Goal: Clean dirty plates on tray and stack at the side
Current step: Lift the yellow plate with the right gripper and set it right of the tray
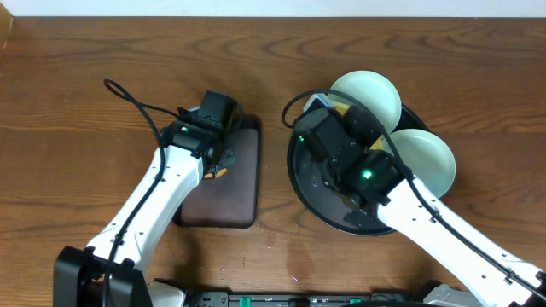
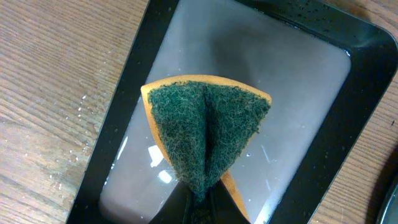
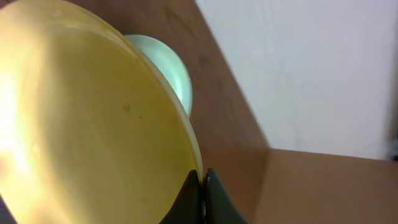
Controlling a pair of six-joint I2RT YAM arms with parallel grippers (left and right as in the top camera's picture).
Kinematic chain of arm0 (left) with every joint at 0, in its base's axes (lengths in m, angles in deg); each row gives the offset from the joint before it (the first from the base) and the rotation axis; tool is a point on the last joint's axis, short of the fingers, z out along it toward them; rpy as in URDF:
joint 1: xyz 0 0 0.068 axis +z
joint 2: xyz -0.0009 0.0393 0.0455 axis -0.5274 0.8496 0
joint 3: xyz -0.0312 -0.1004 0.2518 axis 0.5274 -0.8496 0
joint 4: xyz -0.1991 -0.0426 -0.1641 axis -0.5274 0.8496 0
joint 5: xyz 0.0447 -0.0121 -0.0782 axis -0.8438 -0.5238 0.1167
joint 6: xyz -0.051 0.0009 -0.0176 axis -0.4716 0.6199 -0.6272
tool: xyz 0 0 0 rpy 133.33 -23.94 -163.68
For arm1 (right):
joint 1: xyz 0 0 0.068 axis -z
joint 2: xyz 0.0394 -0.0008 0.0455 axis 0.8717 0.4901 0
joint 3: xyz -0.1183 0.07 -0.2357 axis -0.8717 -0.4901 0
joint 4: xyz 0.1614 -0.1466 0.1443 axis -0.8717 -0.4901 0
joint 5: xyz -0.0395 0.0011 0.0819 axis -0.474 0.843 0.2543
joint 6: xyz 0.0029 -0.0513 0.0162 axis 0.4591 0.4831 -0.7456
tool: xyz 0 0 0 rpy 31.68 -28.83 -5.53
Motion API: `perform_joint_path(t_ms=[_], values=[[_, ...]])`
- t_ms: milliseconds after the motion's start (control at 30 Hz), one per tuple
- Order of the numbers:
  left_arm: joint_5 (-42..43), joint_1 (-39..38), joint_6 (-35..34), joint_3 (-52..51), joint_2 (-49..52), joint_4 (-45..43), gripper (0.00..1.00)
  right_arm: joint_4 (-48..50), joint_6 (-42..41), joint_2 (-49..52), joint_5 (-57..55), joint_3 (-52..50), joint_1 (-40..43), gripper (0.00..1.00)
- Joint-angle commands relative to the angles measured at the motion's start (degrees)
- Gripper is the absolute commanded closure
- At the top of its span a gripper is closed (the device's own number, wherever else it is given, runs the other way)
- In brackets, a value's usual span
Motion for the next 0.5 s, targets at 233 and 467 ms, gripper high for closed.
perform_joint_path(t_ms=[233,467], values=[[-0.13,0.20,0.98,-0.39,0.22,0.42,0.92,2.32,-17.68,-0.79,42.16,0.66,26.32,0.99],[-0.11,0.20,0.98,-0.39,0.22,0.39,0.92,3.06,-29.44,-0.28,55.17,0.52,51.56,0.99]])
